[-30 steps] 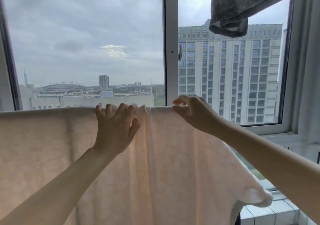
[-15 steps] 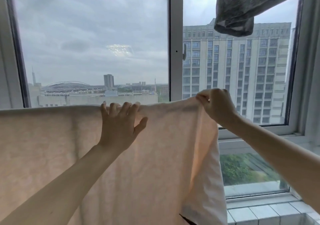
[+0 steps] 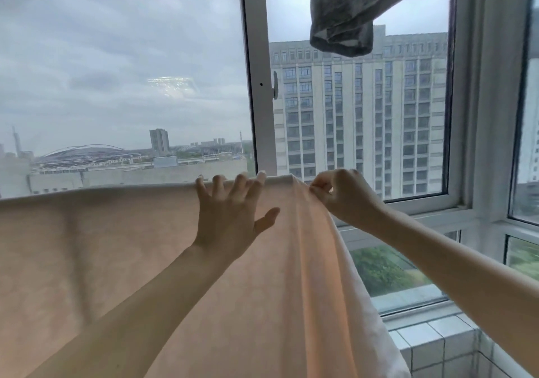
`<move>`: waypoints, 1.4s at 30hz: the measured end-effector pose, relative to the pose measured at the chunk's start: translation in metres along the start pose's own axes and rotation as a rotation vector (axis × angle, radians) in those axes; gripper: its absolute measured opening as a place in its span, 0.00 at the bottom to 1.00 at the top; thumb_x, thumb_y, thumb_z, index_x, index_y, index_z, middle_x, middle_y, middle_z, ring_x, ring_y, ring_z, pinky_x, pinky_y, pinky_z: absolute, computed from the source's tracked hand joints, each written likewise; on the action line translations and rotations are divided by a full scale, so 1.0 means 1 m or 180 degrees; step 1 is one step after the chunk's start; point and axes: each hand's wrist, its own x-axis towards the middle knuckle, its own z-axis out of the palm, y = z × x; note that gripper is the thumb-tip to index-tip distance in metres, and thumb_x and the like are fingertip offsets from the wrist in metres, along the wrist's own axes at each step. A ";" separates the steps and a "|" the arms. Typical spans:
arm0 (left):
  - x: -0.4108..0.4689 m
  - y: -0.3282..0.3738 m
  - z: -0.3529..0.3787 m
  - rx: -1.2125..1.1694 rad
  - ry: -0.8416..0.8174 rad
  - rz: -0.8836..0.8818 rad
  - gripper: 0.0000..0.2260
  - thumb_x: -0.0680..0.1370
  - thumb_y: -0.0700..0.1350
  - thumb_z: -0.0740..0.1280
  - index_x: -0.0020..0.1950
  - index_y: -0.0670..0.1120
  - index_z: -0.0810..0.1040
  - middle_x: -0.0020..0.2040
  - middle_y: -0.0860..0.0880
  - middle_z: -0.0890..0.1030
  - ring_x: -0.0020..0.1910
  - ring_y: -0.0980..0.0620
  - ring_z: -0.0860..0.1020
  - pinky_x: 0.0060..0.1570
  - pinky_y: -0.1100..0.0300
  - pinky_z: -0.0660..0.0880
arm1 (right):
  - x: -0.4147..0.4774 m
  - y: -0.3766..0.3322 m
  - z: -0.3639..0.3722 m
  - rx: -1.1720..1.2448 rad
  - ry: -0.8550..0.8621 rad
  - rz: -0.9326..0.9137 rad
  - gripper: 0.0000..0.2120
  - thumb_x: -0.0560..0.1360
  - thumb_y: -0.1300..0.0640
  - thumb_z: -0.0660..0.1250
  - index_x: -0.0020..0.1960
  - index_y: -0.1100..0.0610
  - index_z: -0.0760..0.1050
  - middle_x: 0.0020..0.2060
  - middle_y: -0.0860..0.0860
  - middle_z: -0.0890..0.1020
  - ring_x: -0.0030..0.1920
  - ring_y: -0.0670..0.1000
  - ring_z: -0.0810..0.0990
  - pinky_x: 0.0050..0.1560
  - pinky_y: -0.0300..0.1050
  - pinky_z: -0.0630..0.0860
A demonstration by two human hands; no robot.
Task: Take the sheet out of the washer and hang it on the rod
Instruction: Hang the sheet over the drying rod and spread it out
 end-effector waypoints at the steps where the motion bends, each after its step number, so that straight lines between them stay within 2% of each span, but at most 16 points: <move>1: 0.002 0.005 0.001 -0.0004 -0.0011 0.0003 0.30 0.77 0.67 0.49 0.69 0.50 0.71 0.58 0.46 0.79 0.51 0.38 0.76 0.58 0.38 0.66 | -0.002 -0.002 0.001 0.0058 -0.0072 -0.0026 0.06 0.76 0.58 0.68 0.48 0.59 0.83 0.40 0.51 0.85 0.39 0.48 0.82 0.46 0.45 0.80; 3: 0.007 0.013 0.003 -0.0015 -0.0008 -0.0008 0.30 0.77 0.66 0.48 0.69 0.50 0.71 0.58 0.47 0.79 0.51 0.38 0.76 0.57 0.38 0.66 | -0.004 -0.004 0.006 0.0108 -0.0171 -0.0033 0.09 0.76 0.55 0.69 0.52 0.59 0.81 0.44 0.52 0.85 0.42 0.48 0.82 0.48 0.42 0.79; 5: 0.012 0.020 0.004 -0.0017 0.0012 0.0002 0.29 0.78 0.66 0.47 0.69 0.50 0.71 0.58 0.47 0.79 0.51 0.38 0.76 0.56 0.39 0.67 | -0.003 -0.004 0.011 0.0133 -0.0255 0.0021 0.14 0.76 0.51 0.69 0.57 0.59 0.78 0.50 0.52 0.84 0.46 0.49 0.82 0.50 0.45 0.79; 7: 0.015 0.026 0.005 -0.0010 0.0042 0.0034 0.28 0.78 0.65 0.47 0.69 0.51 0.70 0.58 0.47 0.79 0.51 0.38 0.76 0.56 0.40 0.67 | -0.001 -0.003 0.015 0.0235 -0.0342 0.0092 0.15 0.76 0.51 0.69 0.58 0.59 0.77 0.52 0.52 0.83 0.48 0.49 0.82 0.52 0.47 0.79; 12: 0.018 0.028 0.009 0.0090 0.0119 0.0055 0.27 0.77 0.65 0.52 0.69 0.52 0.70 0.58 0.49 0.79 0.51 0.39 0.76 0.56 0.42 0.66 | 0.004 -0.007 0.021 0.0559 -0.0278 0.0327 0.08 0.76 0.57 0.69 0.51 0.61 0.82 0.46 0.55 0.85 0.46 0.51 0.83 0.53 0.47 0.79; 14: 0.017 0.026 0.010 0.0132 0.0164 0.0058 0.26 0.78 0.65 0.54 0.69 0.52 0.70 0.58 0.49 0.79 0.51 0.39 0.76 0.56 0.42 0.66 | 0.003 -0.005 0.023 0.0660 -0.0222 0.0444 0.08 0.77 0.58 0.68 0.51 0.62 0.82 0.44 0.55 0.85 0.44 0.51 0.83 0.49 0.46 0.80; 17: 0.018 0.025 0.012 0.0158 0.0217 0.0077 0.25 0.78 0.64 0.56 0.69 0.51 0.70 0.57 0.48 0.79 0.50 0.39 0.76 0.55 0.42 0.66 | 0.004 -0.002 0.017 0.0740 -0.0234 0.0551 0.07 0.79 0.61 0.64 0.51 0.63 0.77 0.43 0.53 0.80 0.44 0.52 0.79 0.40 0.35 0.74; 22: 0.025 0.038 0.011 0.0054 0.0234 0.0032 0.25 0.78 0.64 0.54 0.68 0.52 0.70 0.57 0.48 0.80 0.50 0.39 0.77 0.56 0.42 0.66 | 0.008 0.003 0.007 0.0788 0.0040 0.0694 0.07 0.81 0.60 0.60 0.51 0.60 0.75 0.41 0.51 0.78 0.40 0.48 0.75 0.36 0.38 0.71; 25: 0.027 0.046 0.013 -0.0062 0.0235 -0.0016 0.26 0.77 0.65 0.53 0.68 0.52 0.70 0.57 0.48 0.80 0.52 0.38 0.76 0.57 0.41 0.65 | -0.005 0.011 0.016 0.1158 -0.0508 0.1061 0.05 0.81 0.58 0.58 0.51 0.58 0.71 0.40 0.52 0.77 0.40 0.51 0.77 0.38 0.44 0.77; 27: 0.029 0.047 0.016 -0.0128 0.0218 -0.0016 0.27 0.77 0.65 0.52 0.68 0.51 0.70 0.58 0.48 0.80 0.53 0.37 0.76 0.58 0.40 0.65 | -0.017 0.015 0.021 0.1523 -0.1012 0.1153 0.07 0.81 0.56 0.60 0.56 0.58 0.68 0.40 0.54 0.79 0.37 0.50 0.79 0.36 0.41 0.78; 29: 0.031 0.047 0.017 -0.0146 0.0210 -0.0030 0.27 0.77 0.65 0.51 0.68 0.51 0.70 0.59 0.48 0.80 0.54 0.36 0.76 0.58 0.39 0.65 | -0.026 0.017 0.028 0.1161 -0.1164 0.0745 0.09 0.79 0.56 0.63 0.58 0.58 0.71 0.40 0.52 0.81 0.35 0.47 0.79 0.37 0.39 0.76; 32: 0.030 0.052 0.018 -0.0094 0.0178 0.0012 0.25 0.77 0.64 0.51 0.65 0.51 0.71 0.58 0.48 0.78 0.55 0.35 0.75 0.58 0.39 0.65 | -0.031 0.017 0.039 0.0469 -0.0809 0.0265 0.06 0.78 0.59 0.66 0.48 0.58 0.81 0.40 0.52 0.84 0.36 0.46 0.77 0.39 0.39 0.70; 36: 0.028 0.052 0.019 -0.0022 0.0245 0.0028 0.23 0.78 0.63 0.52 0.65 0.51 0.71 0.58 0.48 0.77 0.54 0.36 0.73 0.58 0.40 0.65 | -0.035 0.025 0.041 0.0399 -0.0625 0.0447 0.08 0.78 0.61 0.63 0.47 0.60 0.81 0.39 0.52 0.82 0.33 0.46 0.75 0.38 0.43 0.71; 38: 0.027 0.052 0.018 -0.0017 0.0265 0.0035 0.23 0.78 0.62 0.53 0.66 0.51 0.70 0.59 0.48 0.77 0.54 0.36 0.74 0.57 0.40 0.65 | -0.040 0.028 0.041 0.0560 -0.0731 0.0587 0.09 0.78 0.58 0.64 0.47 0.62 0.80 0.38 0.52 0.81 0.33 0.45 0.74 0.38 0.43 0.70; 42: 0.029 0.053 0.015 -0.0111 0.0248 -0.0054 0.22 0.79 0.60 0.53 0.68 0.50 0.69 0.59 0.48 0.78 0.54 0.35 0.75 0.57 0.41 0.66 | -0.055 0.020 0.059 0.0640 -0.1252 0.0638 0.21 0.76 0.45 0.66 0.47 0.65 0.79 0.43 0.59 0.83 0.44 0.57 0.80 0.49 0.51 0.76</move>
